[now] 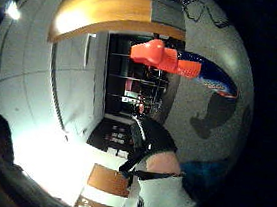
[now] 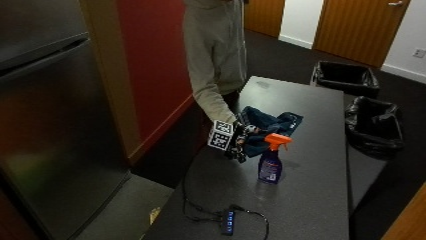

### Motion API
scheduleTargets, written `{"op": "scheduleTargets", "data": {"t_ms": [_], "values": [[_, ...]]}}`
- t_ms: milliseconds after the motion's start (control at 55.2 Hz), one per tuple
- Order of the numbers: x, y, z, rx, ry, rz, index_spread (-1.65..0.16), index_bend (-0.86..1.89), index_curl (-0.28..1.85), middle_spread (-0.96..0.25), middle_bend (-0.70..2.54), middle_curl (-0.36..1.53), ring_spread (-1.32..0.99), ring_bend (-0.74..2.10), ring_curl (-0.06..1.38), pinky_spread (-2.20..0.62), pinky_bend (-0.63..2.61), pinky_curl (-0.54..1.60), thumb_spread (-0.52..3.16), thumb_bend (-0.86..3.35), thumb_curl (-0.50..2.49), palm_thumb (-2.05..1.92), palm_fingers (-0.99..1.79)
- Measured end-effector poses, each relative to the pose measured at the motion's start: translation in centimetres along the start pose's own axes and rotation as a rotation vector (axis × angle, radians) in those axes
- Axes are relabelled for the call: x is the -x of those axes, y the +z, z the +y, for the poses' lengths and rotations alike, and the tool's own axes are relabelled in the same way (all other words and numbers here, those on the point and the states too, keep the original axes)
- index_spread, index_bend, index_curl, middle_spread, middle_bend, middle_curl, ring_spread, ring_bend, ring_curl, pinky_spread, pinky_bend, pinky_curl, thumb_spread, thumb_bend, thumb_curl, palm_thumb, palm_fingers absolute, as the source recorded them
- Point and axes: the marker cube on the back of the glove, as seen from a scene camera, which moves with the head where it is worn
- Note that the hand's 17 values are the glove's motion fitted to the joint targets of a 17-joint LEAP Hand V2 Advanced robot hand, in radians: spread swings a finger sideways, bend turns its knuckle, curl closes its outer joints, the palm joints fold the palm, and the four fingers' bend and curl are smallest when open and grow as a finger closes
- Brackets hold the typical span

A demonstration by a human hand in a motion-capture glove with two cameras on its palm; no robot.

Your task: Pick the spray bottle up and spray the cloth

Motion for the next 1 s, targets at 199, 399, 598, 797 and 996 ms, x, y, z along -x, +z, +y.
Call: {"op": "scheduleTargets", "data": {"t_ms": [199, 399, 598, 797, 996], "values": [[-1.4, 2.6, -1.5, 0.000, 0.028, -0.015, -0.32, 0.11, 0.17, -0.05, 0.28, 0.34, 0.01, 0.48, 0.29, 0.17, 0.54, 0.35, 0.96, -0.02, 0.37, 0.64, 0.04], [-2.6, 5.0, -3.1, 0.052, 0.037, -0.029, -0.32, 0.11, 0.17, -0.06, 0.26, 0.34, -0.02, 0.48, 0.29, 0.15, 0.55, 0.36, 0.93, -0.03, 0.38, 0.67, 0.05], [-2.8, 6.5, -4.7, 0.050, 0.021, -0.053, -0.31, 0.11, 0.18, -0.07, 0.26, 0.34, -0.03, 0.56, 0.31, 0.12, 0.55, 0.35, 0.90, -0.03, 0.37, 0.67, 0.22], [-2.5, 7.4, -6.3, 0.026, -0.035, -0.005, -0.33, 0.14, 0.20, -0.14, 0.32, 0.36, -0.13, 0.68, 0.33, 0.01, 0.49, 0.33, 0.85, -0.04, 0.35, 0.61, 0.70], [-2.1, 8.6, -7.5, 0.016, -0.057, -0.005, -0.30, 0.20, 0.28, -0.15, 0.33, 0.38, -0.16, 0.61, 0.34, -0.09, 0.41, 0.33, 0.84, 0.01, 0.38, 0.74, 1.15]]}}
